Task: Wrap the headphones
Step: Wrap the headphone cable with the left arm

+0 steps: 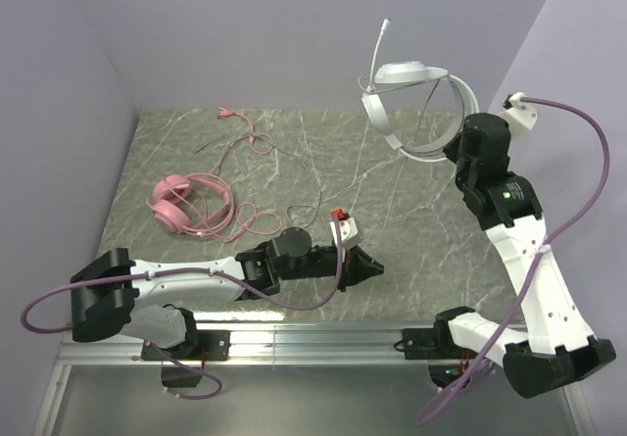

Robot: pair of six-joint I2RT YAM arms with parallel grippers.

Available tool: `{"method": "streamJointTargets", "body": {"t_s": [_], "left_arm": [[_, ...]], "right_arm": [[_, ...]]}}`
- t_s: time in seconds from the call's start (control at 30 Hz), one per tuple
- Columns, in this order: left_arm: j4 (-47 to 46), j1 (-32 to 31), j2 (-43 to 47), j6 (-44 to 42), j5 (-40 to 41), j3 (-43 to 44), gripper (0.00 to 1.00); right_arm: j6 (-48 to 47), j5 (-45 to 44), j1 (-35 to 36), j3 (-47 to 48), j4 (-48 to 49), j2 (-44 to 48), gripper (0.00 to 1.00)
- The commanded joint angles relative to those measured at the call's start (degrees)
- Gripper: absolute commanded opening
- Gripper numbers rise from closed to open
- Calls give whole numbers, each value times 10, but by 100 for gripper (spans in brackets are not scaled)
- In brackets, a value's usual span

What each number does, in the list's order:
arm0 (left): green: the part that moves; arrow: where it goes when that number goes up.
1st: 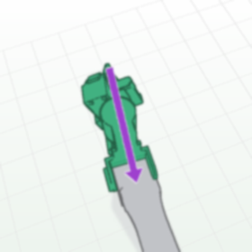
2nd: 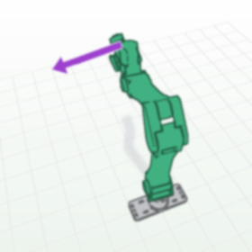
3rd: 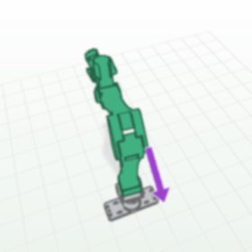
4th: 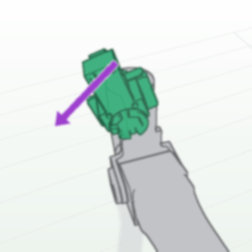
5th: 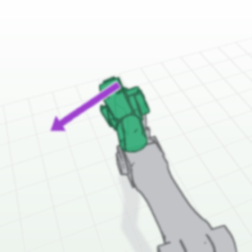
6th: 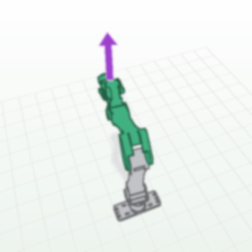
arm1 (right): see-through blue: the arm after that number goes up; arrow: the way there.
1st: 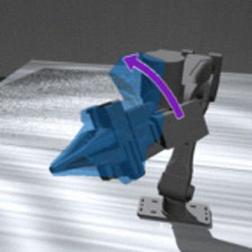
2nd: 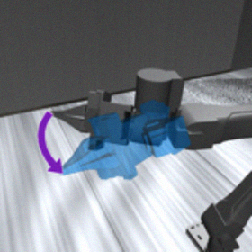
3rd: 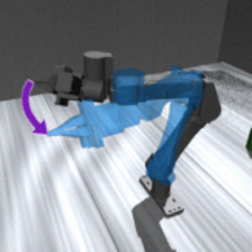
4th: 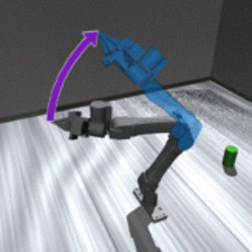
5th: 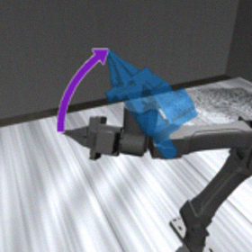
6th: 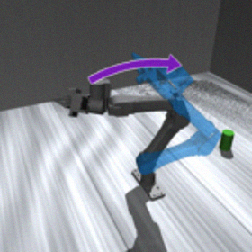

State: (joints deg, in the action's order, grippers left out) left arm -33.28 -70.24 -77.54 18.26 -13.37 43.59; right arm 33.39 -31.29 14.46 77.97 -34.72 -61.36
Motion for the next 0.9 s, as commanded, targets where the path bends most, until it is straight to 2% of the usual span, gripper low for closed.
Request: {"method": "streamJointTargets", "body": {"t_s": [0.0,0.07,0.27,0.43,0.53,0.7,0.87], "left_arm": [[193,-4,28,-72,113,53,13],[232,-4,33,-97,132,71,13],[331,-6,46,-142,266,109,11],[399,-8,66,-176,378,130,9],[399,-7,83,-219,402,128,10],[410,6,84,-277,510,140,10],[336,17,108,-364,511,123,11]], "right_arm": [[5,-50,-2,-9,53,-13,0],[2,-62,0,-19,48,-24,0],[-12,-166,33,-22,16,-65,0],[-17,-201,57,-30,-4,-98,0],[-17,-231,73,-36,-9,-111,0],[-20,-265,97,-38,-30,-129,0],[-15,-286,120,-61,-39,-140,0]]}}
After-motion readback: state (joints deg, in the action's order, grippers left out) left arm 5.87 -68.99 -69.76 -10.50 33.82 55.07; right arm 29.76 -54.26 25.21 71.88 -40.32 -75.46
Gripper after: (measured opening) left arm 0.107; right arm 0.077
